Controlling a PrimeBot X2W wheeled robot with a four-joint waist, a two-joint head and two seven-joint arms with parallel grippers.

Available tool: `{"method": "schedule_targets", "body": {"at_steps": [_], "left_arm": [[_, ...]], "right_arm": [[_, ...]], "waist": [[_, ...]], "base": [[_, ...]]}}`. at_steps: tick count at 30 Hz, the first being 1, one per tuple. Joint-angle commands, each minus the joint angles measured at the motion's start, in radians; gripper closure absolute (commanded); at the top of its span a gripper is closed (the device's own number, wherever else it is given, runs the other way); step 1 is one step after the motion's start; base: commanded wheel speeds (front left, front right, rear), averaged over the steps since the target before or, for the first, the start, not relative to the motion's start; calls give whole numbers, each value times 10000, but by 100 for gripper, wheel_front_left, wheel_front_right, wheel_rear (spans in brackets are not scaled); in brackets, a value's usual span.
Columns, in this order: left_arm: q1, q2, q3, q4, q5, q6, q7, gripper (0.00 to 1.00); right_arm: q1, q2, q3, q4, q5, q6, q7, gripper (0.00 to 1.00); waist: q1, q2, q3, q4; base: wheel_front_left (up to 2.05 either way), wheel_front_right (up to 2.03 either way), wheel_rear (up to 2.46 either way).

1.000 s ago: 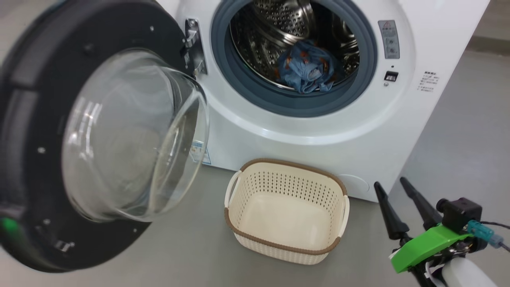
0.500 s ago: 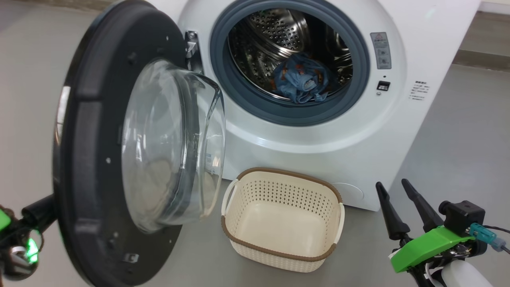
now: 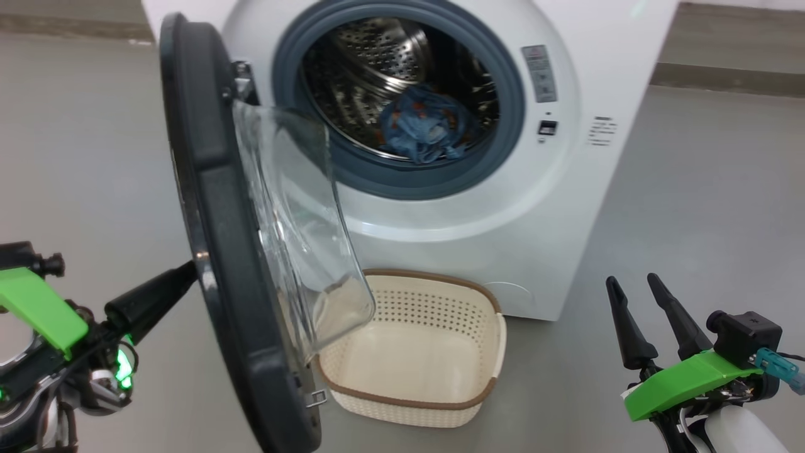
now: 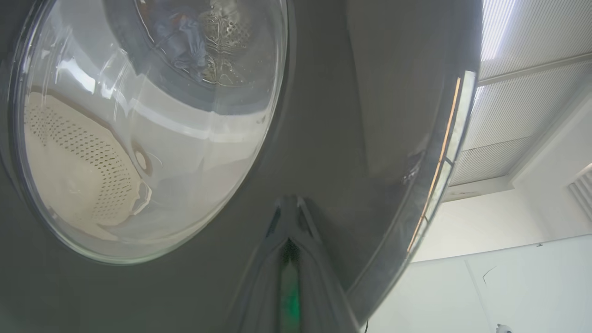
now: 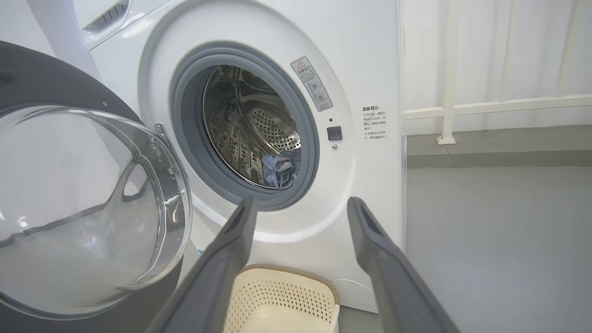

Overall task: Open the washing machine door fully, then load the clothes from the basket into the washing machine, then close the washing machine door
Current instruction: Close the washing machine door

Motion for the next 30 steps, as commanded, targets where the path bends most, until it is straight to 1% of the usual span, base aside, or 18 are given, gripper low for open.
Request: {"method": "schedule_targets", "body": {"at_steps": [1, 3, 4, 5, 13, 20, 24, 27, 30], "left_arm": [[-197, 142, 239, -462, 57, 57, -55, 100], [-203, -35, 199, -605, 61, 195, -168, 100], [-226, -182, 174, -707, 91, 277, -301, 100], [-244, -263, 176, -736, 91, 321, -373, 100], [-568, -776, 252, -638, 225, 573, -1060, 100], [-987, -1083, 304, -217, 461, 257, -1709, 100], [-1287, -1100, 468, 68, 681, 44, -2203, 100], [-1528, -1106, 567, 328, 782, -139, -2483, 100], [-1649, -1144, 577, 450, 839, -248, -2621, 100]], "right_arm": [[16, -50, 132, -277, -138, 44, -82, 0], [25, -40, 110, -283, -159, 44, -82, 0], [28, -36, 76, -293, -180, 44, -82, 0], [33, -27, 61, -303, -193, 44, -82, 0], [-44, -28, 71, -297, -181, 44, -82, 0], [-113, 5, 83, -299, -219, 44, -82, 0], [-148, 22, 128, -291, -209, 44, -82, 0], [-174, 24, 174, -301, -207, 44, -82, 0], [-192, 7, 181, -303, -201, 44, -82, 0]], "waist": [[0, 0, 46, -457], [0, 0, 72, -740], [0, 0, 94, -1036], [0, 0, 100, -1188], [0, 0, 215, -2459], [0, 0, 398, -3540], [0, 0, 491, -4051], [0, 0, 567, -4338], [0, 0, 617, -4438]], "base": [[0, 0, 0], [0, 0, 0], [0, 0, 0], [0, 0, 0], [0, 0, 0], [0, 0, 0], [0, 0, 0], [0, 0, 0], [0, 0, 0]]}}
